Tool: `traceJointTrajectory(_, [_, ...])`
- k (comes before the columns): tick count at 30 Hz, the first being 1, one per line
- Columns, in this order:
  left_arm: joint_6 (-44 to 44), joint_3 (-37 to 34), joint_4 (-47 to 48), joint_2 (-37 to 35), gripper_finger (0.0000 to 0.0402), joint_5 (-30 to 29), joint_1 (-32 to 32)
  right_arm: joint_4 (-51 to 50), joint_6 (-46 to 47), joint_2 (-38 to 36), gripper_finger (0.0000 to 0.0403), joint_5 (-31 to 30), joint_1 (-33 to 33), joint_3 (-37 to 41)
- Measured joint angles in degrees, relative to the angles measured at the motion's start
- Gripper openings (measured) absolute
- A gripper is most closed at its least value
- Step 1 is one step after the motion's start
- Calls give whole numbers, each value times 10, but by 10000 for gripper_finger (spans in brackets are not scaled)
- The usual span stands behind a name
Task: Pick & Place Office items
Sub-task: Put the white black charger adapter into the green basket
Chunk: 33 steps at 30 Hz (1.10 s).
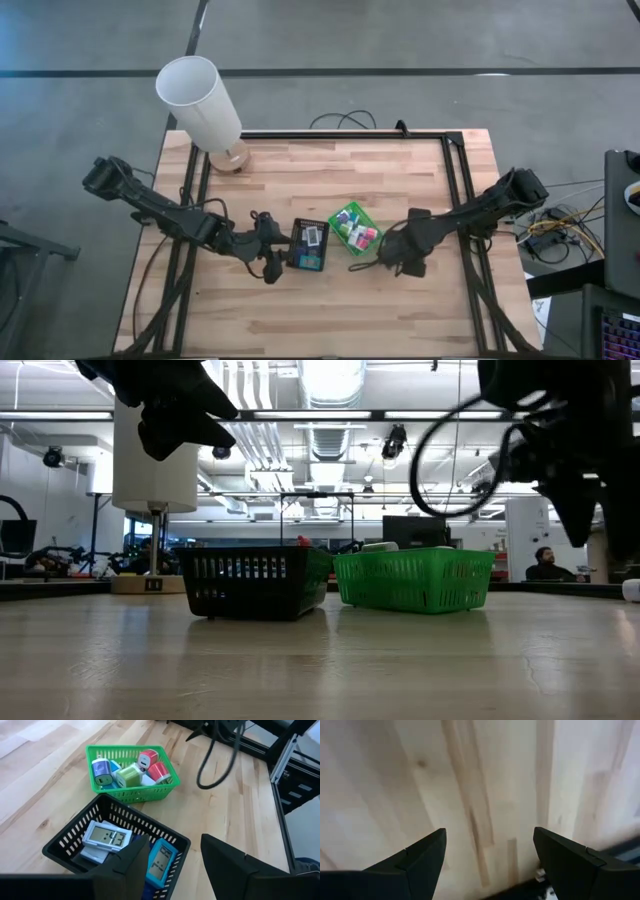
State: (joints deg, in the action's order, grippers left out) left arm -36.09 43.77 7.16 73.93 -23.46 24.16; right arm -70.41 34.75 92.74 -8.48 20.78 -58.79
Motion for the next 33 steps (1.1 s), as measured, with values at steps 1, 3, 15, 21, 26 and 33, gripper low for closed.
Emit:
traceJointTrajectory(1, [1,0,0,0,188,0,0,-2,1,0,297,0,0,6])
traceJointTrajectory(3, [1,0,1,0,188,0,0,2,1,-1,297,0,0,17])
traceJointTrajectory(15, [1,0,2,0,188,1,0,-50,16,-5,297,17,0,91])
traceJointTrajectory(21, [1,0,2,0,188,1,0,-51,26,-13,297,17,-1,127])
traceJointTrajectory(26, [0,0,2,0,188,1,0,-56,22,-14,297,15,-12,139])
traceJointTrajectory(33, [-4,0,2,0,188,1,0,-60,13,-15,297,8,-59,139])
